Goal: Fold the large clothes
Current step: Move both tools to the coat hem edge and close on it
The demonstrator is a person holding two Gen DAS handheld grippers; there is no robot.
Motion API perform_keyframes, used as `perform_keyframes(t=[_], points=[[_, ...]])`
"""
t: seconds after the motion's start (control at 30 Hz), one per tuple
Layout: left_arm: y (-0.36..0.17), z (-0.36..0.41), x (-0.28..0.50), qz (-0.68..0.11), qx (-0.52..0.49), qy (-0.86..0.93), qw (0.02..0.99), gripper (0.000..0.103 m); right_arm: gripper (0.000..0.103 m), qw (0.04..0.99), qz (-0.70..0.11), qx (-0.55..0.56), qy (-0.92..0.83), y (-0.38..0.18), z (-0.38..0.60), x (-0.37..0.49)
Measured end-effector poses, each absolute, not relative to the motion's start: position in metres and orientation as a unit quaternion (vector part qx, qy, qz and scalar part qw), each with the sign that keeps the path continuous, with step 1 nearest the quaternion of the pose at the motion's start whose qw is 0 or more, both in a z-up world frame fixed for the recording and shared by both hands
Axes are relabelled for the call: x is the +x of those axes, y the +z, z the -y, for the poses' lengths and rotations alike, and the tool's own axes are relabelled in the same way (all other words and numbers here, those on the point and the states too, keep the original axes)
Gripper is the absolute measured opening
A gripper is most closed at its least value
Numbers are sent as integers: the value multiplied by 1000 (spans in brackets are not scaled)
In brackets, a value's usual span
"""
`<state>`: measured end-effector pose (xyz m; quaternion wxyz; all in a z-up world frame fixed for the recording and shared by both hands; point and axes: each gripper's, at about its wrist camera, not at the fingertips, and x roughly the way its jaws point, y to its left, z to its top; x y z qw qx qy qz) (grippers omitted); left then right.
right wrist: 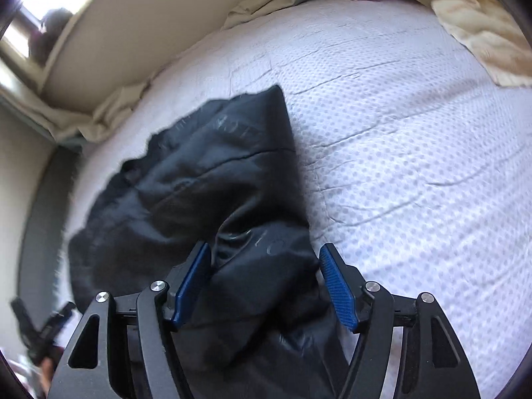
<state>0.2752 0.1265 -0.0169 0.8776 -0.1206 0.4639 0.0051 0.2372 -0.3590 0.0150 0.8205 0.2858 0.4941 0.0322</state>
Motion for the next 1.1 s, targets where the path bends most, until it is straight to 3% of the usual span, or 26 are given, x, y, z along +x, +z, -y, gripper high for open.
perform_keyframes(t=[0.4, 0.6, 0.83, 1.1], points=[[-5, -128, 232, -486, -150, -68, 858, 89, 69, 797, -548, 240, 87, 50, 353, 169], [4, -143, 190, -515, -199, -110, 826, 89, 69, 796, -548, 228, 119, 74, 351, 91], [-15, -156, 131, -558, -194, -122, 798, 89, 69, 767, -571, 273, 103, 43, 384, 17], [-66, -175, 98, -586, -243, -104, 766, 87, 69, 731, -601, 302, 112, 15, 383, 1]])
